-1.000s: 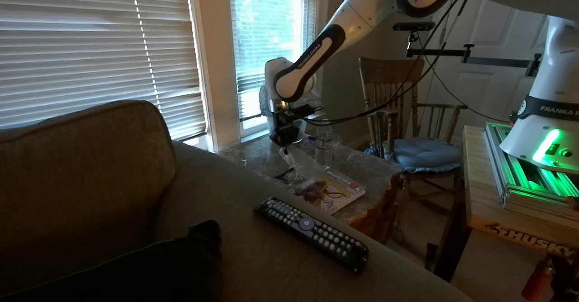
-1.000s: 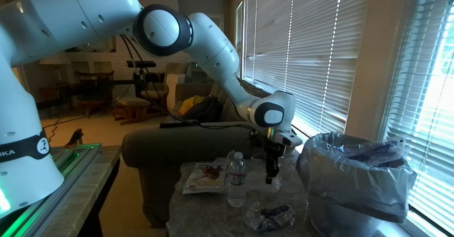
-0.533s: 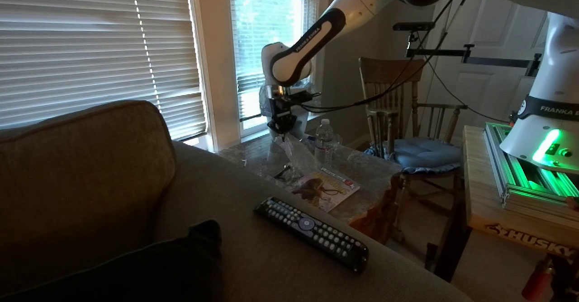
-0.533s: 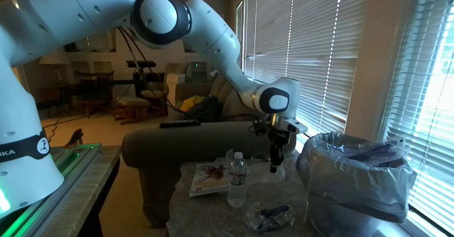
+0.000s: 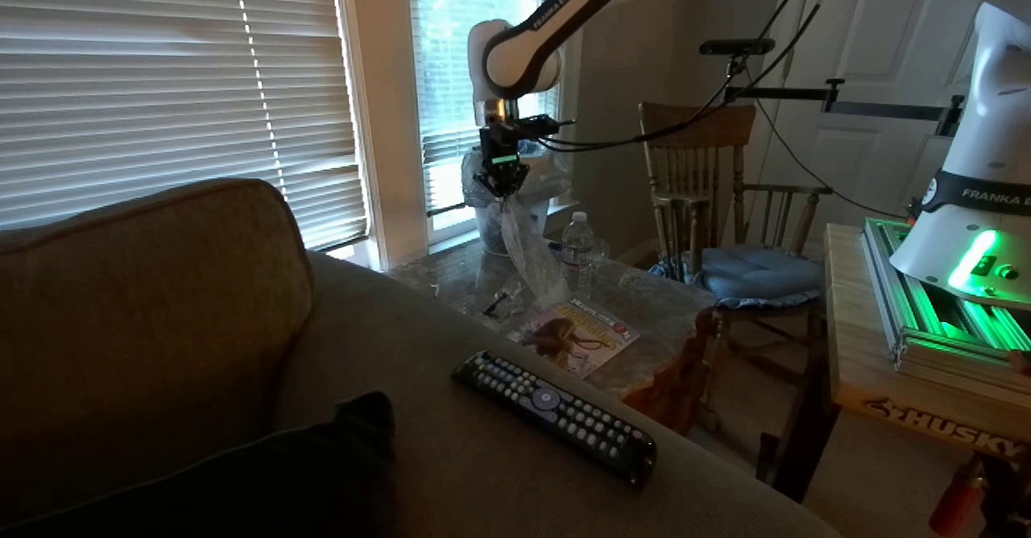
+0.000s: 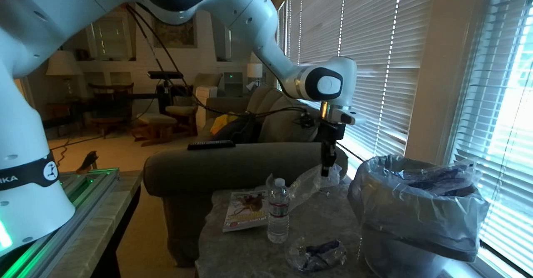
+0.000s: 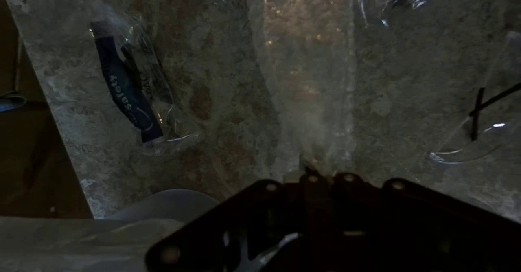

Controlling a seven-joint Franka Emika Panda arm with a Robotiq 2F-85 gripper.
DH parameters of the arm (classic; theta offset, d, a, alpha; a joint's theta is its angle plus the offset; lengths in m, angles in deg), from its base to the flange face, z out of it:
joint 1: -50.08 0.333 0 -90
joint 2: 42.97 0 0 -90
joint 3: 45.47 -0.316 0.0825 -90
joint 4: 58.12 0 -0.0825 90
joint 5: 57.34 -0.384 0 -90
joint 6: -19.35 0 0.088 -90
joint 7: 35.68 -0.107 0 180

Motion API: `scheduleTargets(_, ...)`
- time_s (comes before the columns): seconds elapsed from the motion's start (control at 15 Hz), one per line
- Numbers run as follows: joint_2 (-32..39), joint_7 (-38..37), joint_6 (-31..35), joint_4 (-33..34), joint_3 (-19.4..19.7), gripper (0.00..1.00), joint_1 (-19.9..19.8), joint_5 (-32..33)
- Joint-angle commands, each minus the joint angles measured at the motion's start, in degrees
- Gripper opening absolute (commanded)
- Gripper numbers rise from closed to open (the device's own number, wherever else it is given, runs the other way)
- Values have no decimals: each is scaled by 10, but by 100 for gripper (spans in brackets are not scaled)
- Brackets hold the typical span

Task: Put the plastic inside the rubbish can

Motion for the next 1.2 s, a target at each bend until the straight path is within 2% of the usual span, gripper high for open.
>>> scheduleTargets(0.0,-95,-12,36,-103,-4,1,-5,-36)
scheduleTargets(0.47,-205,-18,112,-189,-11,1,-25,-107)
scheduleTargets(0.73,-269,-8,161,-233,-24,1,-49,-174)
scheduleTargets(1.13,-340,2,205,-262,-35,1,-75,-250)
